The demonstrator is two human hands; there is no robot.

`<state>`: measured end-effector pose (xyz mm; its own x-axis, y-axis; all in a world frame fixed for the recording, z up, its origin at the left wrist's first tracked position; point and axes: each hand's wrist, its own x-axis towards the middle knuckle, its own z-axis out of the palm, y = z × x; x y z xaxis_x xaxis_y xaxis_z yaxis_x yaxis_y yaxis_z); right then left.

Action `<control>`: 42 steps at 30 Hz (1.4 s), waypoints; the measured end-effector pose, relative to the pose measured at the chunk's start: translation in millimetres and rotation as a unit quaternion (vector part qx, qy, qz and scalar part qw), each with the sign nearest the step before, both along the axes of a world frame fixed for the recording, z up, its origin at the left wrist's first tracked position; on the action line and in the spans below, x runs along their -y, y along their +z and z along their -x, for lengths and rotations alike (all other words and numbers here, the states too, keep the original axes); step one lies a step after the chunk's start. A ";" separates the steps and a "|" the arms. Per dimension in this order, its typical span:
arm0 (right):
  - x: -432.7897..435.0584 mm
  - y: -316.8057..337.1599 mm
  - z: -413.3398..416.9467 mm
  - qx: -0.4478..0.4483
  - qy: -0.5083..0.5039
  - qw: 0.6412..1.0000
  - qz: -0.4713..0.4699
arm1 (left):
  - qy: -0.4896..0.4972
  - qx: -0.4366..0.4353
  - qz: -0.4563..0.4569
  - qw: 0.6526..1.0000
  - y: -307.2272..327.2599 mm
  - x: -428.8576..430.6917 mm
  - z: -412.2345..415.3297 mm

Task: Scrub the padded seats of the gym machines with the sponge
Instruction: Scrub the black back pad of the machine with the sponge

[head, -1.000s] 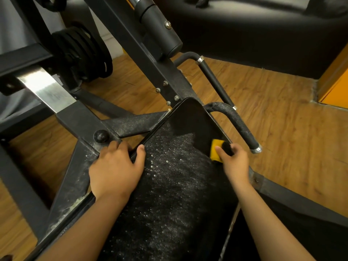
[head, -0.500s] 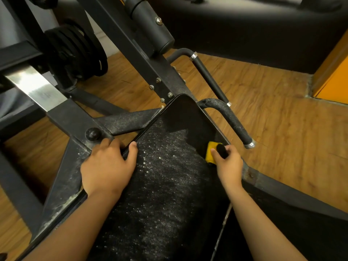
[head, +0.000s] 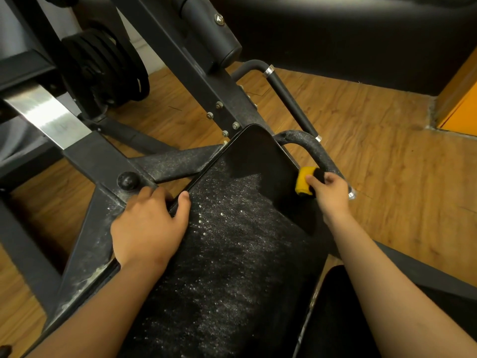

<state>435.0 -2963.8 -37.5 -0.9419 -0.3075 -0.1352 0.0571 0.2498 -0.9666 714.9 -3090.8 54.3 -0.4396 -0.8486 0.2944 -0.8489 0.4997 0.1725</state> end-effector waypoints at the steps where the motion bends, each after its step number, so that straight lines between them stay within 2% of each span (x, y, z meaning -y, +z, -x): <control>1: 6.4 4.2 0.3 -0.021 0.018 1.000 -0.006 | 0.000 0.000 0.001 1.000 -0.3 0.1 -0.1; 4: 12.7 9.1 2.4 -0.066 0.045 0.996 -0.029 | 0.002 0.000 0.002 1.000 0.0 -0.1 0.9; 7: -2.0 -2.7 3.6 -0.075 0.042 0.993 -0.079 | 0.004 0.002 0.005 1.000 0.4 -0.2 1.0; 17: -70.0 -59.6 0.7 0.011 -0.058 0.974 -0.219 | 0.001 -0.005 0.008 1.000 1.6 -2.1 1.5; 22: -54.5 -48.3 8.0 0.024 -0.064 0.982 -0.176 | -0.001 0.000 0.017 1.000 0.1 -1.2 1.7; 28: -17.1 -15.0 4.4 -0.069 0.046 0.992 -0.093 | -0.006 0.000 0.019 1.000 -0.6 -0.3 0.5; 31: -28.8 -18.5 1.7 -0.096 0.075 0.984 -0.133 | -0.008 0.000 0.020 1.000 -0.6 0.1 0.9; 33: -55.0 -36.8 7.5 -0.079 0.067 0.975 -0.195 | -0.009 -0.001 0.020 1.000 -0.9 0.5 0.5; 36: -84.6 -56.9 16.0 0.004 0.047 0.959 -0.279 | -0.011 -0.003 0.024 1.000 -1.6 0.3 0.2; 42: -79.8 -70.8 21.4 0.049 -0.019 0.946 -0.319 | -0.011 -0.006 0.023 1.000 -0.6 -1.2 0.1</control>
